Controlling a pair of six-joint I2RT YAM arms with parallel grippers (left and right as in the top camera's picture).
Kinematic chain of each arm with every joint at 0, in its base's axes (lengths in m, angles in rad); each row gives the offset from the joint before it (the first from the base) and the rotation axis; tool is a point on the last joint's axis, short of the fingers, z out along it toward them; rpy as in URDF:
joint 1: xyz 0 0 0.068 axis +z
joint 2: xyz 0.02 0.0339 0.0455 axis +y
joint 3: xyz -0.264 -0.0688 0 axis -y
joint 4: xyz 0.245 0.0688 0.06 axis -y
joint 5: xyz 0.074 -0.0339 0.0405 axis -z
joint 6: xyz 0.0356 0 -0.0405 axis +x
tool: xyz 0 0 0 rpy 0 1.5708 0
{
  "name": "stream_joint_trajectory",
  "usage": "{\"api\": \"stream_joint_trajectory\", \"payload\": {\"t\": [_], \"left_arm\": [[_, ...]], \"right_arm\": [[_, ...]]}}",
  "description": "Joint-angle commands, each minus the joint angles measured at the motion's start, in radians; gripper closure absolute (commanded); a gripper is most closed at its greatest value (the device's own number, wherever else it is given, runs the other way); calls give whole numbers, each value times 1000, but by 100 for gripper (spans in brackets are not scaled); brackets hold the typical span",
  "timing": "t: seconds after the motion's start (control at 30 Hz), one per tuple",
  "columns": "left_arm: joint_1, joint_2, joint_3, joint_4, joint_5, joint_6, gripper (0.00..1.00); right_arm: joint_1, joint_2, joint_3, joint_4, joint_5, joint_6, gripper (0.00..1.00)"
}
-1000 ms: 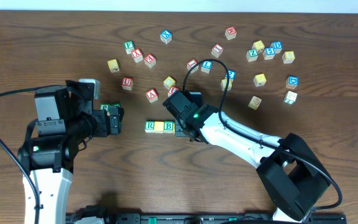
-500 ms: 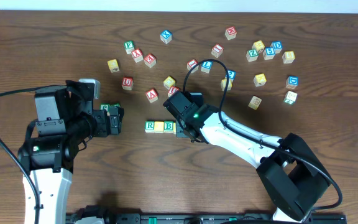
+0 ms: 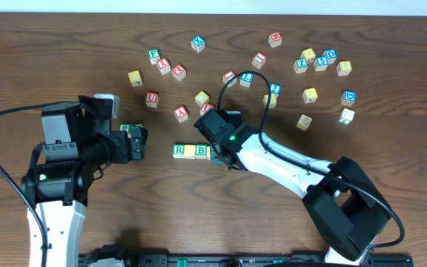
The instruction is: Spell out ROBOT
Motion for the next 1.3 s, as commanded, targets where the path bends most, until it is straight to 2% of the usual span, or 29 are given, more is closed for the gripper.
{"api": "stream_joint_trajectory", "payload": {"t": [0.0, 1.17, 1.27], "left_arm": [[4, -2, 3, -3, 1, 13, 2], [4, -2, 3, -3, 1, 13, 2], [4, -2, 3, -3, 1, 13, 2]], "right_arm": [[7, 21, 15, 11, 14, -28, 99], [35, 21, 15, 40, 34, -39, 99], [35, 21, 15, 40, 34, -39, 96]]}}
